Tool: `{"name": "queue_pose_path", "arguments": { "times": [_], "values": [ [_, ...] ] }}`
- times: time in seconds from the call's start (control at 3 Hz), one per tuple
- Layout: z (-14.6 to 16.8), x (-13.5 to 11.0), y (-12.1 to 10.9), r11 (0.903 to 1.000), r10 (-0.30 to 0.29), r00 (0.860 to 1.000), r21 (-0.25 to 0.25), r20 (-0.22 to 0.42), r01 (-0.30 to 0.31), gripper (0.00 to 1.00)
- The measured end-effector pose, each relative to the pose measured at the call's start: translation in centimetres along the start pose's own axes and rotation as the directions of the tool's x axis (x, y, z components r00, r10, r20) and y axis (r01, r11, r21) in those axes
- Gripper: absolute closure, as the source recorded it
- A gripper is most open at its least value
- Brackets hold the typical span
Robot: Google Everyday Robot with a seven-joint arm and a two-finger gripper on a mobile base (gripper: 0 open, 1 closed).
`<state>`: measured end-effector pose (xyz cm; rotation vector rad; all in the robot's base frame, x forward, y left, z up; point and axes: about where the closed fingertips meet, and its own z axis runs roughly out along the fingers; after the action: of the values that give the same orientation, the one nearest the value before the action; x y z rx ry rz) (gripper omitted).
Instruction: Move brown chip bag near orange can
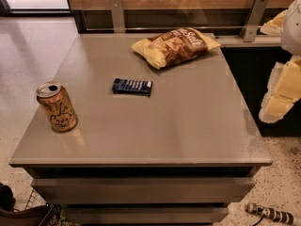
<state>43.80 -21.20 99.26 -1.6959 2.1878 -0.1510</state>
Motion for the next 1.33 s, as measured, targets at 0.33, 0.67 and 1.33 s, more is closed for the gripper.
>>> {"name": "queue_pose_path", "arguments": {
  "times": [0.33, 0.67, 1.33],
  "values": [
    [-0.1, -0.1, -0.5, 0.9999, -0.004, 1.000, 0.015, 0.004, 0.004, 0.00],
    [0.4, -0.7, -3.2, 0.9966, -0.011, 1.000, 0.082, 0.029, 0.009, 0.00],
    [5.0, -6.6, -17.3, 0.9603, -0.090, 0.984, 0.275, 0.155, 0.045, 0.00]
  ]
}}
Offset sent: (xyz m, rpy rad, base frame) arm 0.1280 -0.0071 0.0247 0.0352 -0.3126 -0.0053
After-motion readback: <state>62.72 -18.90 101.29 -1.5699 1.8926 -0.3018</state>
